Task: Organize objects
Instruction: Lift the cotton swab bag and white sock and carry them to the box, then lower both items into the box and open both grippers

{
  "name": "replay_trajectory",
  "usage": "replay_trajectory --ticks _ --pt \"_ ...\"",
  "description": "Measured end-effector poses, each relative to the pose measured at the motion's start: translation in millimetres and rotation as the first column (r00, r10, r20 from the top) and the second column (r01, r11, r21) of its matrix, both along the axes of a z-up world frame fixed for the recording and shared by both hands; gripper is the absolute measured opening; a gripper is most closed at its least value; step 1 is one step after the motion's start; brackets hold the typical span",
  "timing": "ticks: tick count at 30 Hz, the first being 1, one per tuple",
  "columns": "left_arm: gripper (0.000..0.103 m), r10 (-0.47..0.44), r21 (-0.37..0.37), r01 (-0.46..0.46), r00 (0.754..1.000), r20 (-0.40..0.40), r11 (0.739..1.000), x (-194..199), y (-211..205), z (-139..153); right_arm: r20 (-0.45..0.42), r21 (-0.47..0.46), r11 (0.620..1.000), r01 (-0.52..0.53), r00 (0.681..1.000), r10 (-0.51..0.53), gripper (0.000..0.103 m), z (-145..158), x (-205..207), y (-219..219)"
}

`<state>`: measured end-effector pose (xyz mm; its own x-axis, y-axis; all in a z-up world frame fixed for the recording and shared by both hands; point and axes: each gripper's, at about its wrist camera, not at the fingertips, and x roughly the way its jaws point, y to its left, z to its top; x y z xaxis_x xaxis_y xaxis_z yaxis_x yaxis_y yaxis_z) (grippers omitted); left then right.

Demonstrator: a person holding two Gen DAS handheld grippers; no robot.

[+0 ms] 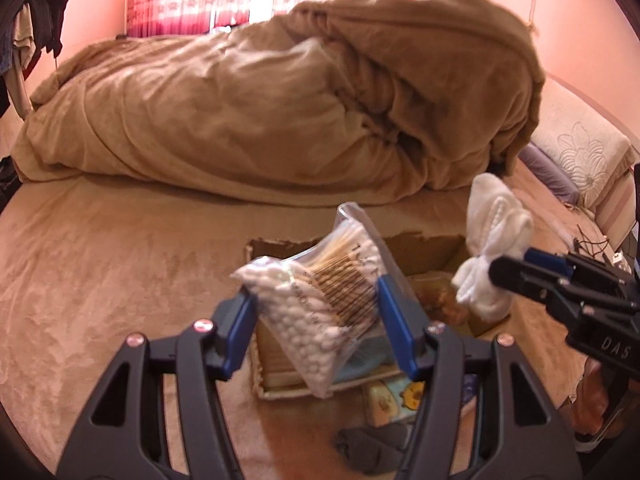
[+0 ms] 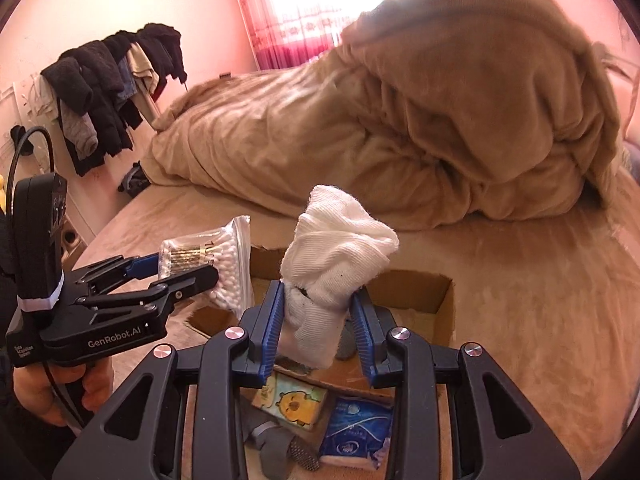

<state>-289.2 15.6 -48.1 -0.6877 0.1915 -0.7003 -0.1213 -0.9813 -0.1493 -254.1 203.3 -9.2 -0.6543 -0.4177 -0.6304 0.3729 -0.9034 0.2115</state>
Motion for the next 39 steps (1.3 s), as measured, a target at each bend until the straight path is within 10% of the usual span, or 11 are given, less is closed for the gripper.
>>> replay_trajectory --ticks 15,21,39 --pt "0.066 0.005 -0.062 0.003 0.992 0.123 0.998 -30.4 7.3 -44.3 0.16 0.055 0.998 -0.02 0.987 0.011 0.038 -70.9 -35.8 -13.8" --pt "0.094 0.015 -0.071 -0.009 0.996 0.09 0.997 -4.1 3.7 -24.1 0.122 0.054 0.998 0.024 0.992 -0.03 0.06 -59.6 -31.3 -5.8" --pt "0.094 0.026 -0.058 -0.028 0.999 -0.044 0.998 97.9 -0.9 60.6 0.018 -0.005 0.982 0.189 0.982 -0.189 0.066 18.0 47.8 33.9"
